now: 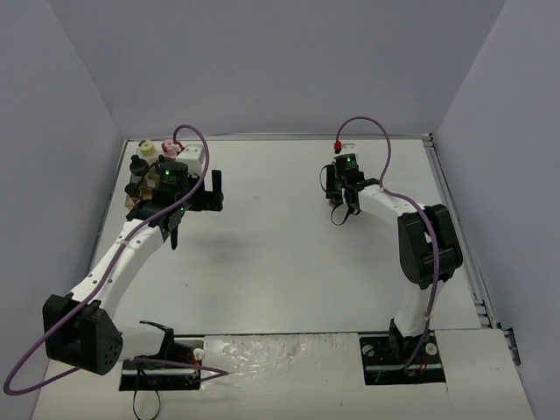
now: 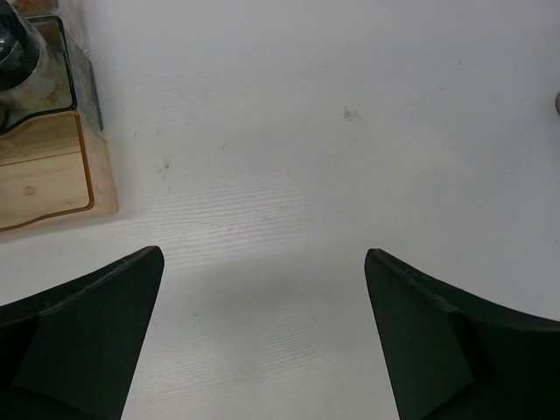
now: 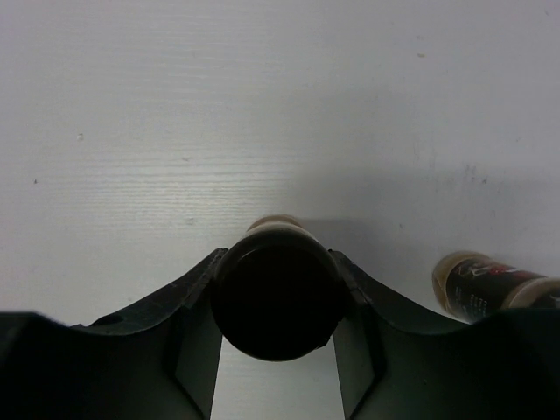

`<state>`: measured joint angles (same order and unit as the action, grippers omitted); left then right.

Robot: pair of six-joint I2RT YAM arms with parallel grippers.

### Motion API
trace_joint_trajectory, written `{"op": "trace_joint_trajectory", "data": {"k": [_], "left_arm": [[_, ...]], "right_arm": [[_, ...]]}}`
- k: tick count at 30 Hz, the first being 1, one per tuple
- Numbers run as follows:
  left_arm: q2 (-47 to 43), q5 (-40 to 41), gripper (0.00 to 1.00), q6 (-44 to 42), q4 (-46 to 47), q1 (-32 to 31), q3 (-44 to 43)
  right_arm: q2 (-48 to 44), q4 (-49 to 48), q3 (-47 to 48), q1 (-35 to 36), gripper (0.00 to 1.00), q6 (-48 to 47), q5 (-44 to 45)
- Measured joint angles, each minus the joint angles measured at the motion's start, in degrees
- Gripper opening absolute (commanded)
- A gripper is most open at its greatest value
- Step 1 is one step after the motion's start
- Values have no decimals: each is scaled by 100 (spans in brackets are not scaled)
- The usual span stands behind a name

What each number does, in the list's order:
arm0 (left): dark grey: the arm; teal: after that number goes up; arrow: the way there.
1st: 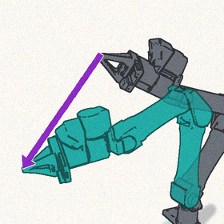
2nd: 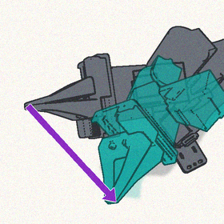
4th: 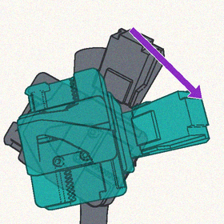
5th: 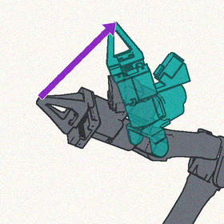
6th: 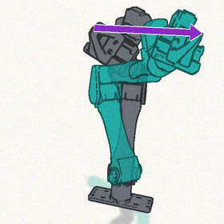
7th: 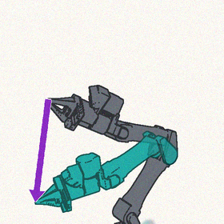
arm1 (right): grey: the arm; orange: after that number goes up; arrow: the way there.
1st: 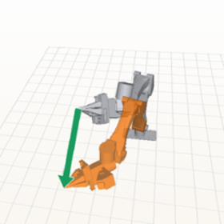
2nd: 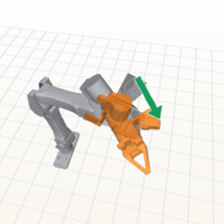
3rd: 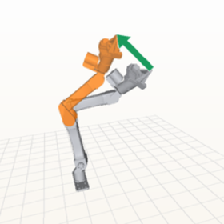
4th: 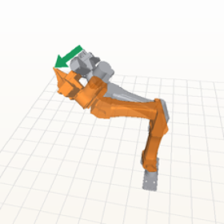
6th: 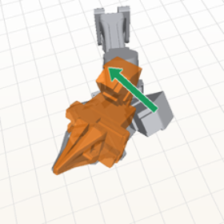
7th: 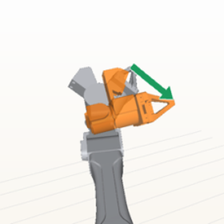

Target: Organize the condiment bottles

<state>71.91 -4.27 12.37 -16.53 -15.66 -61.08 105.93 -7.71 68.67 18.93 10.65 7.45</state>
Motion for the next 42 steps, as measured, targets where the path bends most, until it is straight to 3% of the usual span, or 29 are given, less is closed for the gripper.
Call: {"op": "trace_joint_trajectory", "data": {"k": [4,8,12,18,22,23,34,42], "left_arm": [[-37,18,97,-3,0,2,0],[-82,65,97,-18,1,2,0],[-126,127,97,-31,2,11,0],[-187,152,97,-34,6,106,2],[-218,153,97,-31,9,156,4],[-222,153,97,-29,11,160,4],[-230,155,97,7,47,192,35],[-245,153,97,78,50,192,94]], "right_arm": [[0,-164,0,229,7,-205,-122],[39,-234,62,915,4,-505,-378],[233,-249,313,1747,4,-858,-789],[498,-278,555,2523,14,-1323,-1475],[661,-208,783,2582,29,-1570,-1698],[701,-204,822,2594,39,-1625,-1728],[745,-11,914,2681,91,-1885,-1843],[254,304,844,2774,100,-1864,-1736]]}}
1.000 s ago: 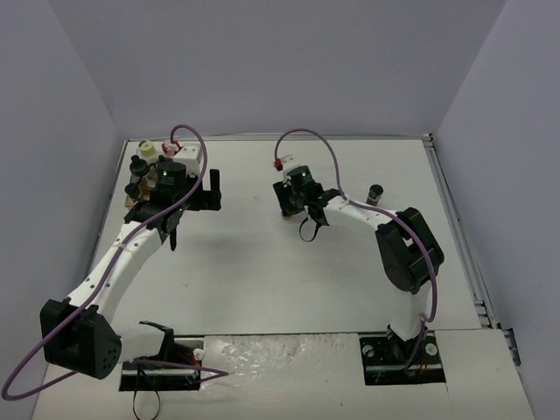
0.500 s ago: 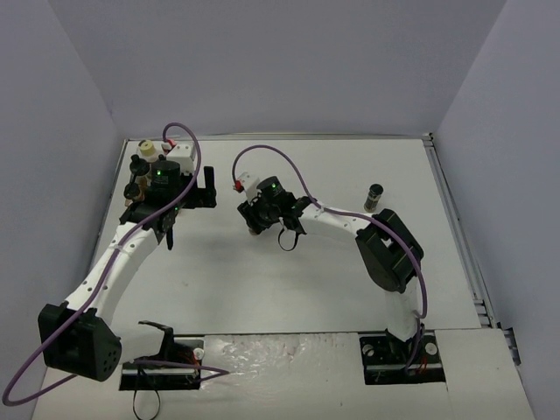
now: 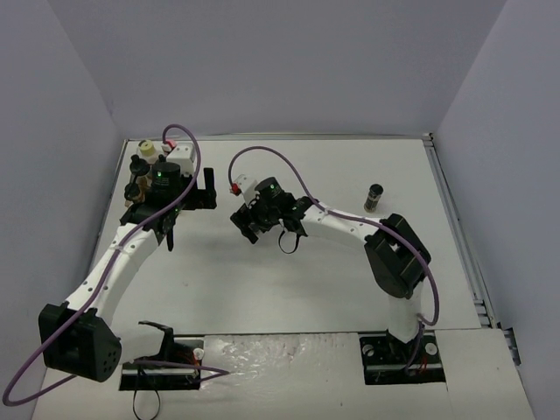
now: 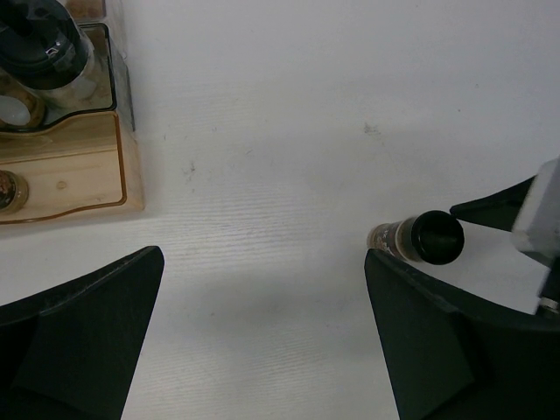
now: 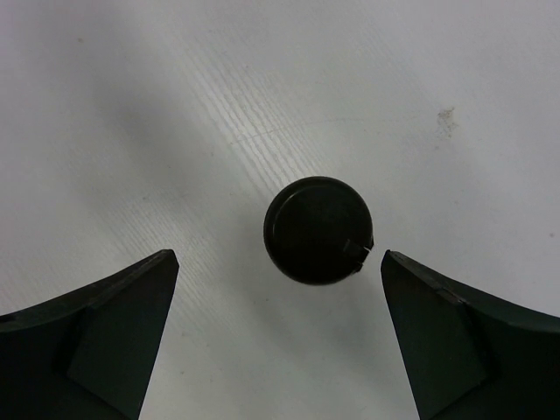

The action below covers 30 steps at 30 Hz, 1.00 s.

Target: Organize the condiment bottles

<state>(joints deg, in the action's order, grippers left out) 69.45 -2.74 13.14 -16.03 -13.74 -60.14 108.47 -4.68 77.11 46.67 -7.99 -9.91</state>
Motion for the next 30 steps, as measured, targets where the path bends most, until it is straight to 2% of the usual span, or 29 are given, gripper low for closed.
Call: {"op": "trace_joint_trajectory", "data": {"k": [8,16,22,30], "left_arm": [[-3,-116,97,440,256,-139,136],[242,-115,97,830,453,-902,243],[604,29,97,910,552,-1265,243],[1064,292,97,985,665,-1556,263]], "right_arm": [[-1979,323,-536,-113,100,237,732],[-3670,554,-1300,-1290,100,944,1697],[-4196,682,-1691,-1402,100,1159,2056],[-4372,714,-1970,-1446,100,1248,2128]]}}
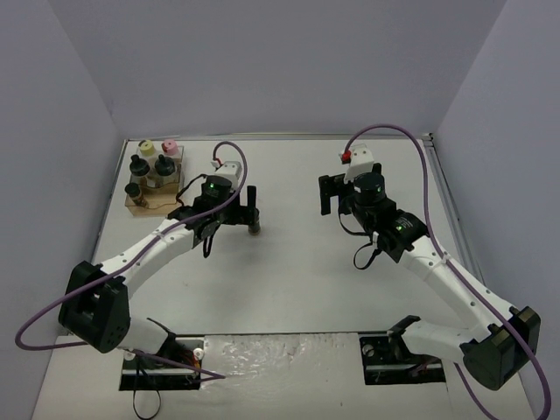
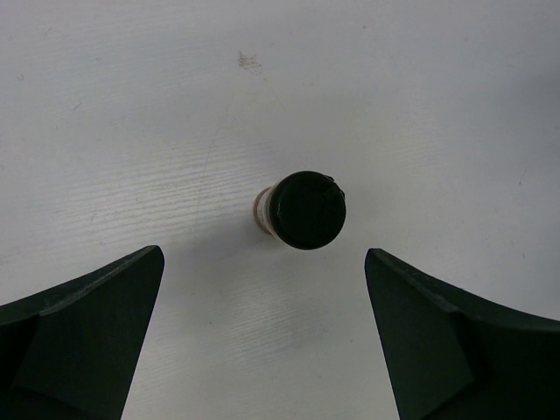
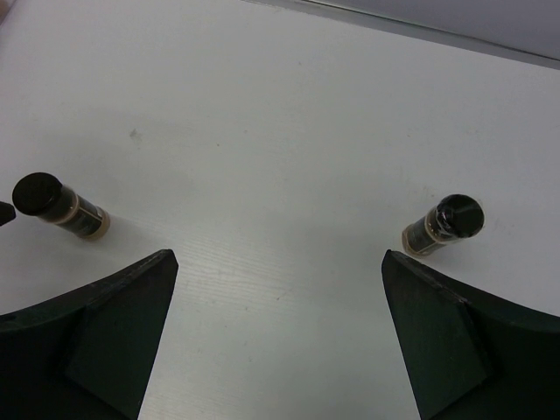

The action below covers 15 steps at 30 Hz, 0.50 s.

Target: Organize the condiment bottles

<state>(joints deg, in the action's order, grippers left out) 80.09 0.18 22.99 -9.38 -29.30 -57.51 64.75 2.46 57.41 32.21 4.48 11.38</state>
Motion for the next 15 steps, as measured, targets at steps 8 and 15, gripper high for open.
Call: {"op": "trace_joint_trajectory", "data": {"k": [8,15], "left_arm": [[442,270,97,4,306,-291,10],[899,625,93,27,356,-466,-40]], "right_arm": [[-65,22,-131,-26,100,3,2],[-206,23,-175,-31,100,5,50]]}}
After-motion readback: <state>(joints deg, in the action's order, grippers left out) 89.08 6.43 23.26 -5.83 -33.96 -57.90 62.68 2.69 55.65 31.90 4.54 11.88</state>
